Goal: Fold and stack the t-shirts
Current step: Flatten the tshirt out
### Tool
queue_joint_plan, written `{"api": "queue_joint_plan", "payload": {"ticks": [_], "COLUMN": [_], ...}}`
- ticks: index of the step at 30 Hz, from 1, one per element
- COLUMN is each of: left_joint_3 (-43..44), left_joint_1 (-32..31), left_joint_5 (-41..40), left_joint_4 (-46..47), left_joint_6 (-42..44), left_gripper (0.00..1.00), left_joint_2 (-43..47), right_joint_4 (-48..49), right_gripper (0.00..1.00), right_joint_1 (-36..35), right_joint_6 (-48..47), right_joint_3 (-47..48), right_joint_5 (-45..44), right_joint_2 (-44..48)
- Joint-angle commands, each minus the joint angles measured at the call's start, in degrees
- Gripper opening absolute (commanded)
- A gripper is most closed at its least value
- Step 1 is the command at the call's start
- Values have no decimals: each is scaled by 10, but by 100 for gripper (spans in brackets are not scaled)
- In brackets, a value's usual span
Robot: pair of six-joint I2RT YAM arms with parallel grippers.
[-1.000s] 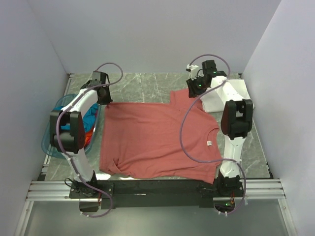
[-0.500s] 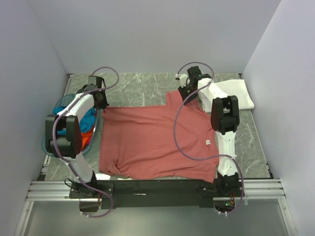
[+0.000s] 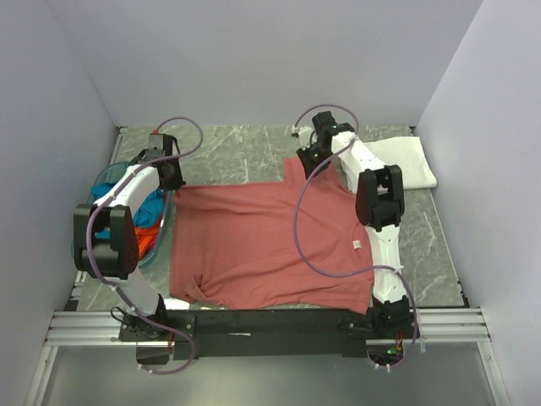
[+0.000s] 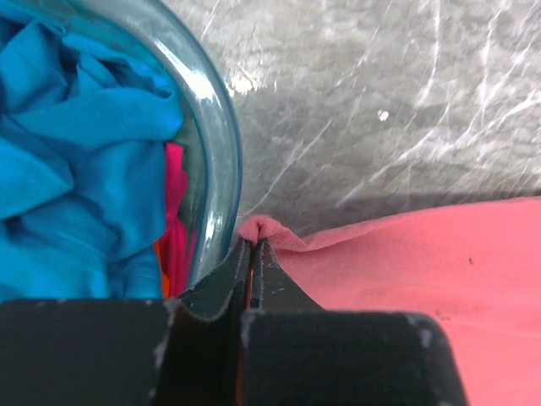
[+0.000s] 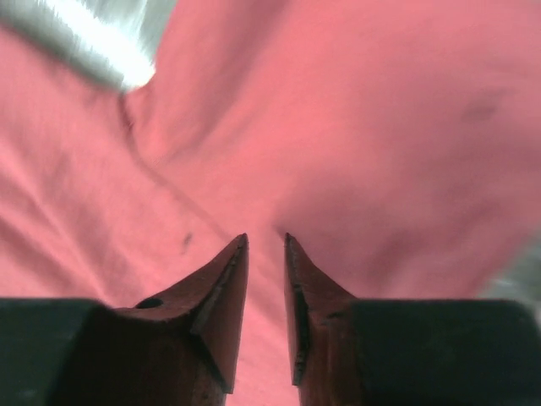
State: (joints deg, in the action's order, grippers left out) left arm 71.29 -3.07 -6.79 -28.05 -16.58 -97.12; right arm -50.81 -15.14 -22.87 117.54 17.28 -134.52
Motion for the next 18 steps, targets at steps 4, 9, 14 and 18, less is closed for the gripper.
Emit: {"api": "queue_joint_plan", "payload": {"ticks": [4,9,14,18], "left_joint_3": [-4,-10,-11,-11], "left_joint_1": [4,4,4,4], "left_joint_5": [4,5,11,23], "left_joint_4": [16,17,17,19], "left_joint_6": [13,15,17,16], "left_gripper": [0,0,0,0], "left_joint_2": [33,33,33,33], "right_joint_4": [119,128,106,104], "right_gripper": [41,43,44,47], "right_joint_1": [40,41,53,63], "right_joint_6": [109,158,177,162], "right_joint_3": [70,143,211,208], "right_joint_5": [-68,-105,-133,-140], "right_joint_2": [1,-66,-114,-126]}}
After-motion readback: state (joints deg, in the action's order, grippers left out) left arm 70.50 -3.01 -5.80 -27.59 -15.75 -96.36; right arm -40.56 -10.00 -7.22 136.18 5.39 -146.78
